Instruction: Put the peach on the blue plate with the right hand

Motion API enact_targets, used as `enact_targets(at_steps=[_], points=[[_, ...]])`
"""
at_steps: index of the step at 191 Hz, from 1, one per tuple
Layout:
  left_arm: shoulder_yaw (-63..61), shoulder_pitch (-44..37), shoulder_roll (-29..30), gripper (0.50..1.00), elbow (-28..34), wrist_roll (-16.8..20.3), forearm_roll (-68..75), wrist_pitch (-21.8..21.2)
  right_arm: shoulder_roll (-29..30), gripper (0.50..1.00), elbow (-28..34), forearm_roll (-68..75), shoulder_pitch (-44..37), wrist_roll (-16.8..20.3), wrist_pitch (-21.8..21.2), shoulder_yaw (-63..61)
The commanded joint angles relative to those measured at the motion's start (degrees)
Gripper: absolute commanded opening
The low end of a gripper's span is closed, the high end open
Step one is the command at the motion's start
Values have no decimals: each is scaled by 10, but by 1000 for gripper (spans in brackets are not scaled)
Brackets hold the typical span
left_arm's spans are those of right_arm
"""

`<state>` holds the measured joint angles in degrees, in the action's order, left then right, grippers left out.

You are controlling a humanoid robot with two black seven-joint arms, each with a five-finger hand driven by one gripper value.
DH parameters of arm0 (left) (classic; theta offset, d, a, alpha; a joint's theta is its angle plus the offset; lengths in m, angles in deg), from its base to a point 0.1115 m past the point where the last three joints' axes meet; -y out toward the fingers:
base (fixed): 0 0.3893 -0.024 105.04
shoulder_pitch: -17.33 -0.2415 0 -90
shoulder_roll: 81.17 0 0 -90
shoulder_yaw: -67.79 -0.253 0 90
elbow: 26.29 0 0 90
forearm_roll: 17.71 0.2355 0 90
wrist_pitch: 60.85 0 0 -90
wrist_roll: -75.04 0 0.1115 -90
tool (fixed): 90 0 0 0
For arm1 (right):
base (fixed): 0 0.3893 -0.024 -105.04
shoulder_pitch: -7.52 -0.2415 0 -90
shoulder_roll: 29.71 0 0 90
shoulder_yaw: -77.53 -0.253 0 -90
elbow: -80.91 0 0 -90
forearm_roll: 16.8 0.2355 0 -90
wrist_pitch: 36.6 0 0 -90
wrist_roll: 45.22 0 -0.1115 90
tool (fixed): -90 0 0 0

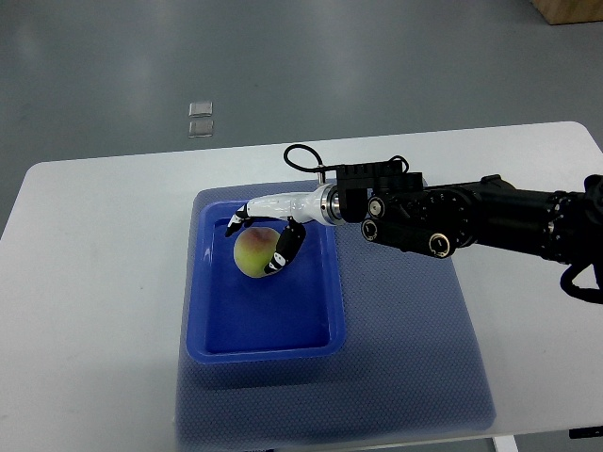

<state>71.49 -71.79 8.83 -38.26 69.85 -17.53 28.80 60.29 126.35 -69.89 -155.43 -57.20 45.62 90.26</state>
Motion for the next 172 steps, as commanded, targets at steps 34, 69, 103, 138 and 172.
enact_targets(at_steps=[34, 69, 103, 138, 172], points=[[0, 0, 0, 1000, -1, 0, 0, 0, -61, 930, 18, 10, -30, -4, -2, -45], [-1, 0, 0, 1000, -1, 0, 0, 0, -120, 930, 25, 13, -15, -5, -3, -169], [-3, 0, 0, 1000, -6, 0, 1, -1, -159, 930, 25, 47, 119, -6, -2, -394], [-4, 1, 0, 1000, -9, -4, 2, 0, -133, 930, 14, 163, 245, -4, 0, -607], [-4, 1, 0, 1000, -10, -15, 2, 0, -94, 930, 2, 328, 312, -5, 0, -680]])
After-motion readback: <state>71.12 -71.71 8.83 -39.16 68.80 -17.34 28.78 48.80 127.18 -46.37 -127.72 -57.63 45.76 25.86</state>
